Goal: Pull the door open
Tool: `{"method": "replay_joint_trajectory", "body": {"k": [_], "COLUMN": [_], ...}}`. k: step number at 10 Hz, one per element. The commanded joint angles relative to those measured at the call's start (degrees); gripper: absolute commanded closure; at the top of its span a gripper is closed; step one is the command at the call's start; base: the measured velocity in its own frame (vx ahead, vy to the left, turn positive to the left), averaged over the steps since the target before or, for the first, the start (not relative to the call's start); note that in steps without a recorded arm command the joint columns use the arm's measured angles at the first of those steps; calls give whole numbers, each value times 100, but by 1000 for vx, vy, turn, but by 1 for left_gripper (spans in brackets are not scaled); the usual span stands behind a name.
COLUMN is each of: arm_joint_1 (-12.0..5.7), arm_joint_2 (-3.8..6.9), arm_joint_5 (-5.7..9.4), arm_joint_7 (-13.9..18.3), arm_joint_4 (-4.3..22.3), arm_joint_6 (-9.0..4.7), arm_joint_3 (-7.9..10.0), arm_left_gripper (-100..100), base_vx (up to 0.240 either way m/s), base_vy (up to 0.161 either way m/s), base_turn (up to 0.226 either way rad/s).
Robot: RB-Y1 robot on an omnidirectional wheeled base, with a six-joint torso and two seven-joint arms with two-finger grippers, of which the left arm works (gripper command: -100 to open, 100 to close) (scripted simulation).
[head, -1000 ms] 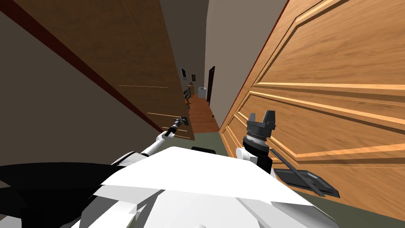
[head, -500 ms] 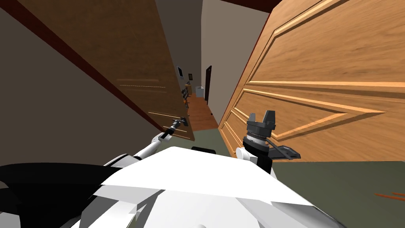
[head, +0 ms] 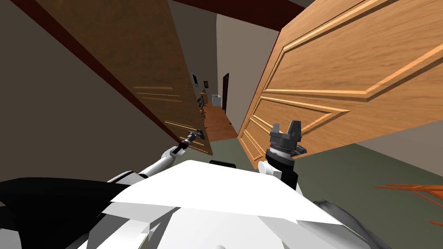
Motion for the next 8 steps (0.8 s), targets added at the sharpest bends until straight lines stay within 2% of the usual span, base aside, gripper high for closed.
{"method": "replay_joint_trajectory", "body": {"k": [1, 4, 7, 8], "arm_joint_1": [50, 176, 275, 265], "arm_joint_2": [81, 274, 426, 376], "arm_joint_5": [-3, 3, 7, -4], "arm_joint_7": [73, 209, 316, 282], "arm_joint_4": [17, 60, 93, 59], "arm_joint_6": [-156, -477, -728, -661], "arm_joint_3": [-65, -166, -244, -249], "arm_left_gripper": [100, 100, 100, 100], "base_vx": [-195, -205, -205, -94], "base_vy": [107, 132, 98, 34], "base_turn": [-144, -164, -111, -20]}}
